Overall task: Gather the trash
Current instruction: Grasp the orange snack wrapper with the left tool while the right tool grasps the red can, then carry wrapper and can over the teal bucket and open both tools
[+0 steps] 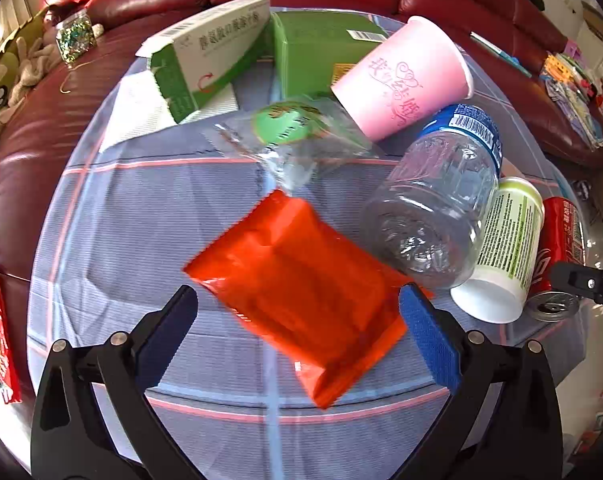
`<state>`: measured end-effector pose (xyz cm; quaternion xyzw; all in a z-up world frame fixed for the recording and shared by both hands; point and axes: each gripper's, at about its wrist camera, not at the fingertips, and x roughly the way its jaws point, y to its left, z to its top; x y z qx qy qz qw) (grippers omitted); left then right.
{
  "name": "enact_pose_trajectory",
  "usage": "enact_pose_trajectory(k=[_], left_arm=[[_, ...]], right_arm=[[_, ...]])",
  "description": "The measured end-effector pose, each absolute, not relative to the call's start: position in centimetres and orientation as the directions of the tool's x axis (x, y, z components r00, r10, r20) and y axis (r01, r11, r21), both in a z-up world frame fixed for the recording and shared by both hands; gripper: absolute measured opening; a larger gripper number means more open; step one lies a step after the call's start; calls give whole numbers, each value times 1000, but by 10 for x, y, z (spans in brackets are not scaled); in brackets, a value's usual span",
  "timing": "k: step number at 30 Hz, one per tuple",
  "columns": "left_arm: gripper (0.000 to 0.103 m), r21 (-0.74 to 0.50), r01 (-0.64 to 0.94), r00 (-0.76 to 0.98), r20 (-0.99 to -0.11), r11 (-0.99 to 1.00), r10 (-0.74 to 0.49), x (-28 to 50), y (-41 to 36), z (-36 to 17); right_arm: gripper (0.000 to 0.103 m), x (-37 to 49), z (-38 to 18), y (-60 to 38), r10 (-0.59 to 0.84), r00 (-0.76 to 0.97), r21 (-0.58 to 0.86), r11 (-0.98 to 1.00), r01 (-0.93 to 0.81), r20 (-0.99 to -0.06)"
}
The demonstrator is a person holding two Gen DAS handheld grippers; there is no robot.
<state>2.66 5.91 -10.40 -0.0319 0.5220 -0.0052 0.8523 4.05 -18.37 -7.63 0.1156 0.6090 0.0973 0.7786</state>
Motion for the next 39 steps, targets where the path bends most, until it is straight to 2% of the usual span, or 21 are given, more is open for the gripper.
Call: enact_pose_trajectory(k=[1, 2, 4, 5, 6, 7, 8, 9, 12, 14, 21, 26, 33, 36, 39], left_arm=[[90, -61, -22, 457, -888, 998, -44, 26, 57, -105], [80, -58, -15, 454, -890, 998, -45, 25, 54, -107], [69, -50, -14, 452, -891, 999, -38, 20, 52, -109], [58, -46, -20, 456, -890, 999, -32, 18, 53, -109], [52, -43, -24, 460, -887, 999, -27, 16, 54, -108], [48, -55, -26, 461, -886, 998, -37, 15, 56, -107], [36, -65, -30, 465, -884, 997, -44, 15, 59, -105], [31, -65, -35, 466, -884, 997, -42, 14, 61, -103], [24, -63, -33, 480, -876, 997, -40, 11, 61, -96], [17, -44, -26, 498, -867, 999, -25, 6, 59, -89], [16, 15, -66, 582, -811, 998, 50, -13, 64, -47], [16, 6, -7, 639, -769, 1000, 9, -13, 44, -8], [17, -49, 269, 631, -745, 962, -214, 19, -55, 27], [18, -41, 379, 594, -755, 924, -277, 35, -115, 24], [18, -86, 475, 518, -777, 876, -358, 52, -170, 12]], right_arm=[[73, 42, -76, -184, 290, 240, 295, 955, -13, -927], [73, 43, -76, -184, 293, 237, 298, 955, -14, -926], [73, 46, -77, -186, 306, 235, 313, 950, -8, -922], [73, 48, -78, -187, 307, 235, 314, 949, -5, -922], [73, 49, -80, -189, 309, 231, 318, 948, 2, -923], [73, 50, -82, -190, 313, 229, 323, 946, 8, -922], [73, 51, -84, -192, 324, 229, 337, 941, 18, -918], [73, 51, -86, -193, 327, 233, 342, 940, 23, -916], [62, 51, -86, -192, 336, 251, 347, 938, 1, -908], [60, 49, -83, -190, 334, 261, 341, 940, -20, -906], [60, 38, -61, -210, 344, 327, 352, 935, -36, -880], [60, 36, -45, -234, 353, 373, 373, 928, -21, -858], [60, 38, -3, -311, 261, 495, 335, 940, 64, -828], [60, 38, 7, -352, 202, 524, 309, 943, 124, -828], [60, 40, 8, -390, 148, 535, 284, 941, 182, -832]])
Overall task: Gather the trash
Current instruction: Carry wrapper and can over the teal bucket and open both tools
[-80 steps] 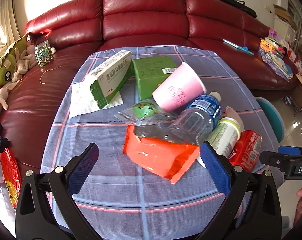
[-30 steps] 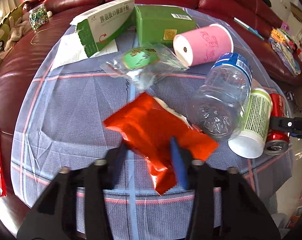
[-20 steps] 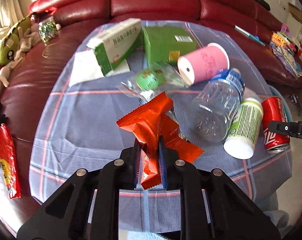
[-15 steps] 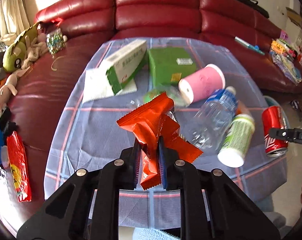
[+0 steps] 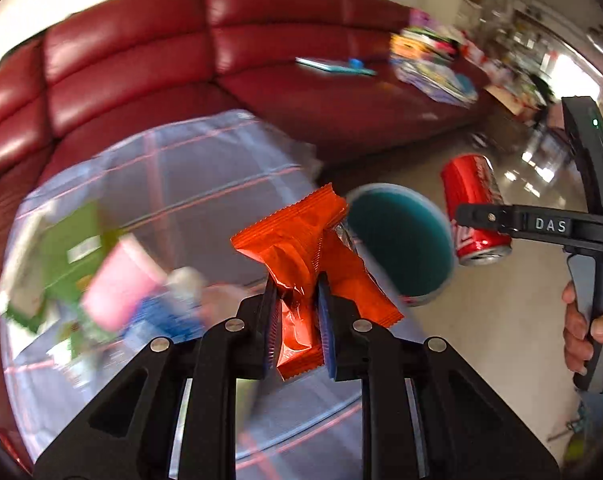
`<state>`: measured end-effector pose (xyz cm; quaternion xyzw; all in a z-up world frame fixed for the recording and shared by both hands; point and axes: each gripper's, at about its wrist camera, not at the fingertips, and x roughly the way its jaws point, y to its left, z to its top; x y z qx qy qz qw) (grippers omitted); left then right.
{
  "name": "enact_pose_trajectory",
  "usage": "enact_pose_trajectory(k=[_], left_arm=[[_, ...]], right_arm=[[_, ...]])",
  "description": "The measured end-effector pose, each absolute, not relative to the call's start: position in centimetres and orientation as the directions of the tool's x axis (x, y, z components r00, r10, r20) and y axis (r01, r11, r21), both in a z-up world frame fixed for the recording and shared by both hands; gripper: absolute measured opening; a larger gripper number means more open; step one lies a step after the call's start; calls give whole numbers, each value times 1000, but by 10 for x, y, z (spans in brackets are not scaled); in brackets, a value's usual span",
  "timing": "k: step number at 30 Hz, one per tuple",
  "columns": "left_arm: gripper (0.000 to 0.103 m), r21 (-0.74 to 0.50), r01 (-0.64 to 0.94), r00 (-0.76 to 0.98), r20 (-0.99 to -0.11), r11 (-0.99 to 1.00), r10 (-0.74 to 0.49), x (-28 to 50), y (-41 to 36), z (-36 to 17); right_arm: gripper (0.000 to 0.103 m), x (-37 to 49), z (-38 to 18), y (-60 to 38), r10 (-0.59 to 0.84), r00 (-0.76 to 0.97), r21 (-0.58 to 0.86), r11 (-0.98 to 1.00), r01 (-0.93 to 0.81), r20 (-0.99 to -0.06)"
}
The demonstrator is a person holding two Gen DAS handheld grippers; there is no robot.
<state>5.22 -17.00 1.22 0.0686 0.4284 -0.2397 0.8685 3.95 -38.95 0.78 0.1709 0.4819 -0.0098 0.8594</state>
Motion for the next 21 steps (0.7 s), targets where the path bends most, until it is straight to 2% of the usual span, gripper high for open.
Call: enact_pose_trajectory(k=[5, 13, 14, 16, 18, 19, 21], left_arm=[[18, -81, 587, 418, -822, 805, -387, 76, -257, -22], [19, -69, 629, 327, -880, 774, -345, 112, -322, -75], [24, -70, 631, 322, -883, 773, -342, 116, -327, -80], [41, -57, 625, 332, -884, 779, -330, 120, -331, -84], [75, -29, 617, 362, -877, 786, -316, 121, -332, -86], [79, -15, 613, 380, -871, 790, -311, 120, -331, -86], [81, -1, 608, 391, -869, 794, -302, 121, -328, -87]], right_arm=[[60, 45, -13, -437, 116, 514, 280, 926, 254, -850], [60, 63, -56, -483, 120, 458, 293, 898, 329, -881], [60, 66, -62, -484, 125, 447, 293, 897, 332, -886], [60, 72, -70, -485, 131, 432, 295, 894, 337, -892], [60, 78, -77, -485, 141, 422, 300, 891, 340, -895], [60, 79, -79, -485, 144, 419, 301, 891, 339, -896], [60, 83, -85, -482, 150, 407, 299, 894, 333, -901]])
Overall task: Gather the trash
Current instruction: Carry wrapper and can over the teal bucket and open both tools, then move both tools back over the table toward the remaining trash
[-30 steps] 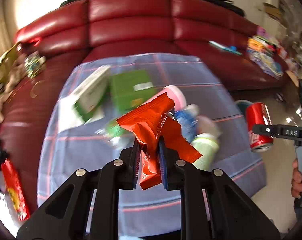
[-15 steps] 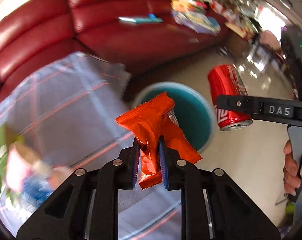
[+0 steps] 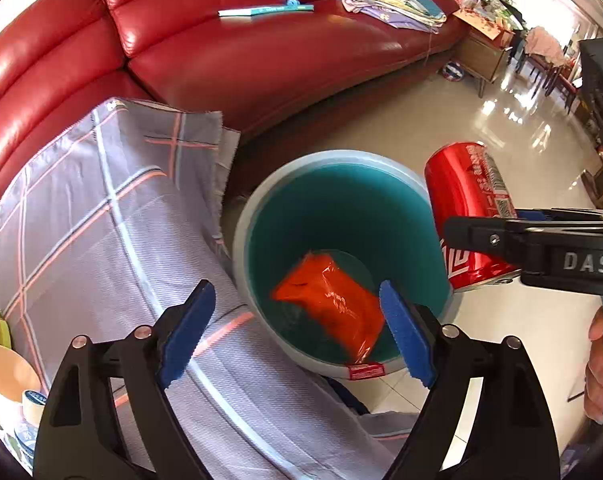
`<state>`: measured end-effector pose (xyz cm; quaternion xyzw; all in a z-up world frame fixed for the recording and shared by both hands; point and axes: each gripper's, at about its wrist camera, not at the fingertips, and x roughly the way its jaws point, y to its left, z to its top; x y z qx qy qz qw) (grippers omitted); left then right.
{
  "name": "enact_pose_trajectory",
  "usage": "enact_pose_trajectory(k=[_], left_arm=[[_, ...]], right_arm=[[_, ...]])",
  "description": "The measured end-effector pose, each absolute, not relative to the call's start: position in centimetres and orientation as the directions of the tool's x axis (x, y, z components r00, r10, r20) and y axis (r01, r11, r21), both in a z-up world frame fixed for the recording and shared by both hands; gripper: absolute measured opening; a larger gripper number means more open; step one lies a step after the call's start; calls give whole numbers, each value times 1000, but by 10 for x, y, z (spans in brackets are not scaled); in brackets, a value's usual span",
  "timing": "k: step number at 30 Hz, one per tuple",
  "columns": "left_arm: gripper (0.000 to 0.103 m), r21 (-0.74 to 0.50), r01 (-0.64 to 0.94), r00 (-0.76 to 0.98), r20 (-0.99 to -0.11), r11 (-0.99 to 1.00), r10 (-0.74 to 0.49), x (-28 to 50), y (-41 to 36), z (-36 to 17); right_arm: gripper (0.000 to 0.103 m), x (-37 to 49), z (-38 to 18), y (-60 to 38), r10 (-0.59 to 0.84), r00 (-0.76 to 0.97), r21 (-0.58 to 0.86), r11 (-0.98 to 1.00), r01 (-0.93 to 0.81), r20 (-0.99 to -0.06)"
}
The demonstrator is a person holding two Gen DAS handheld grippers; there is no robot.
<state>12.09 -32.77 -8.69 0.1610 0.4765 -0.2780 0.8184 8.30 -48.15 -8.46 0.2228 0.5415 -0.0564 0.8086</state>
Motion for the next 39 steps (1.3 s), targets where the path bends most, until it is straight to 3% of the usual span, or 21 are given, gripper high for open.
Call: enact_pose_trajectory(k=[6, 14, 15, 18, 21, 23, 39], left_arm=[[89, 13, 597, 408, -866, 802, -289, 121, -314, -80], [89, 0, 582, 442, -840, 813, -316, 113, -288, -68], [89, 2, 578, 453, -832, 816, -318, 111, -285, -66], [89, -12, 572, 471, -814, 820, -340, 107, -274, -58], [90, -6, 571, 459, -826, 821, -326, 107, -268, -54], [97, -21, 558, 460, -824, 829, -330, 106, -261, -50], [97, -35, 467, 539, -781, 883, -316, 83, -202, -15]], right_arm=[[61, 91, -95, -475, 162, 383, 298, 896, 329, -910], [62, 97, -101, -463, 153, 341, 267, 910, 318, -927], [63, 98, -101, -462, 153, 336, 265, 910, 319, -929], [89, 97, -100, -460, 154, 336, 271, 903, 334, -929], [98, 94, -92, -457, 117, 356, 245, 909, 338, -927], [98, 93, -85, -452, 100, 365, 230, 915, 331, -926], [99, 62, -23, -408, -17, 454, 99, 968, 230, -891]])
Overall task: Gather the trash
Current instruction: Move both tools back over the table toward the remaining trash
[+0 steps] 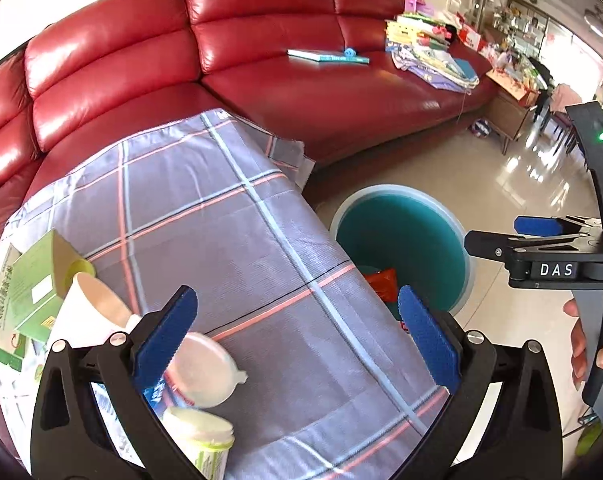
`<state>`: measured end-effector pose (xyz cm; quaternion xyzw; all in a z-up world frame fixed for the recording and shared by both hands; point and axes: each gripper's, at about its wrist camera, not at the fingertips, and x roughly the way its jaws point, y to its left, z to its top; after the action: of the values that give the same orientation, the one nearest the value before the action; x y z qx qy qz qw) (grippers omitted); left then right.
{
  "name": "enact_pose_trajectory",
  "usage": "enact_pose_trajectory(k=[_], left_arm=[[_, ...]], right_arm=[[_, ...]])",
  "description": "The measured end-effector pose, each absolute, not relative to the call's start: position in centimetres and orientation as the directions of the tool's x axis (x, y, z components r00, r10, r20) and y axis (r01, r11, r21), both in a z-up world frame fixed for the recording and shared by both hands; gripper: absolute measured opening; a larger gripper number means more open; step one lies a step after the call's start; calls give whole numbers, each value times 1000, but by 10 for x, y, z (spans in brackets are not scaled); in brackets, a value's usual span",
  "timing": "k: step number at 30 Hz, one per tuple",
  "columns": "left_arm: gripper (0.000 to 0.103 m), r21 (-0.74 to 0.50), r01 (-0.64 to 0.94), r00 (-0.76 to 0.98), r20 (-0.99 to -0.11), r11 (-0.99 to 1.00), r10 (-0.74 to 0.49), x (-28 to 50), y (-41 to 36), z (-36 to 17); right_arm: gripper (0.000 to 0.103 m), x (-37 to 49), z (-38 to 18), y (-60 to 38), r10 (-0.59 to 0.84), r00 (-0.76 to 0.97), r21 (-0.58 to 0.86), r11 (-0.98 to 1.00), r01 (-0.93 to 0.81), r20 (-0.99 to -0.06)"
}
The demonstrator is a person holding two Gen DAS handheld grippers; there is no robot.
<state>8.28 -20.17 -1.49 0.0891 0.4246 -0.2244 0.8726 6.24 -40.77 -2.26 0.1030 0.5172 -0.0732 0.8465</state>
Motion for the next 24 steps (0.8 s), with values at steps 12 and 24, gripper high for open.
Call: enact_pose_trajectory(k=[12, 24], left_arm=[[97, -41, 365, 591, -762, 930, -265, 55, -107, 0], [97, -43, 244, 601, -777, 969, -185, 39, 3, -21]], right_arm=[[99, 39, -8, -345, 91, 415, 171, 972, 159, -905], [99, 38, -36, -216, 235, 296, 246, 969, 2, -926]])
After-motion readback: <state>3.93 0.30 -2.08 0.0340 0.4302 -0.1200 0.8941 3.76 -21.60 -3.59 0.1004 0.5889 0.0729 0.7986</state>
